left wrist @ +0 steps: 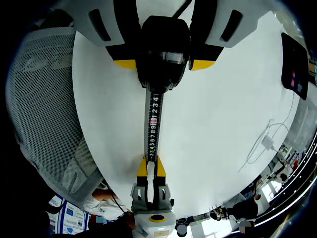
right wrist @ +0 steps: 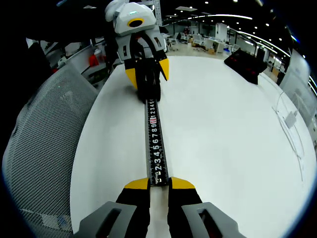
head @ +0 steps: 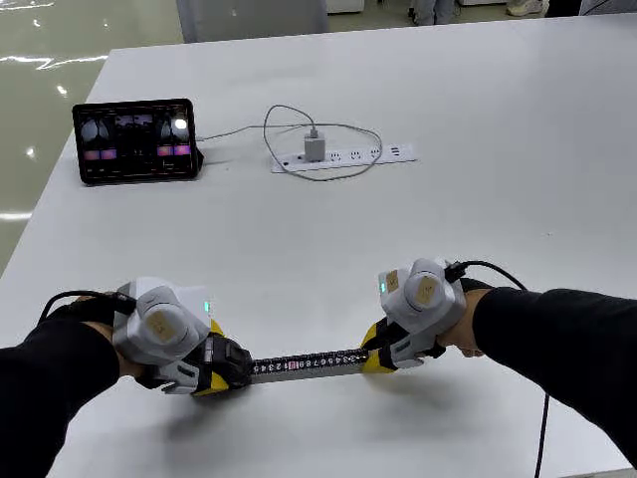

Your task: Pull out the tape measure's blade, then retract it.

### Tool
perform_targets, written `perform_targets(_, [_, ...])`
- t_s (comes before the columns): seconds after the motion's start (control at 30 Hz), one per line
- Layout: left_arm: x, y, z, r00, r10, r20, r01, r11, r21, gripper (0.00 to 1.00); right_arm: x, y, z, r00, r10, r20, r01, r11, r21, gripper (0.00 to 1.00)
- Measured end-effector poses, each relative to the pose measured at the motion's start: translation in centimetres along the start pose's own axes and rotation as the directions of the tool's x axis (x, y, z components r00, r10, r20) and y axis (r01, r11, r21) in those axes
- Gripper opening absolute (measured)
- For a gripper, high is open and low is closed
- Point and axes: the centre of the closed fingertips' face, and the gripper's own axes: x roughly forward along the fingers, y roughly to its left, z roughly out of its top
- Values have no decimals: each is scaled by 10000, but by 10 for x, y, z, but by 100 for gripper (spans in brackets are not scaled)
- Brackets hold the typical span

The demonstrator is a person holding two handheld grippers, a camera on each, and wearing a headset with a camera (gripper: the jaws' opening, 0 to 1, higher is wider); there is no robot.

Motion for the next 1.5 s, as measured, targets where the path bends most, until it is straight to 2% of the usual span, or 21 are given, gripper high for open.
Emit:
perform_targets(0.4, [0,0,0,10000,17,1,-17,10000,-12,33,-6,-2,-6,9999,-56,-110,54,9999,-137,9])
perform_targets(1.5, [0,0,0,10000,23,21,-23,10000,-20,33,-20,-3,-28,9996,-99,-258,104,9997,202,9])
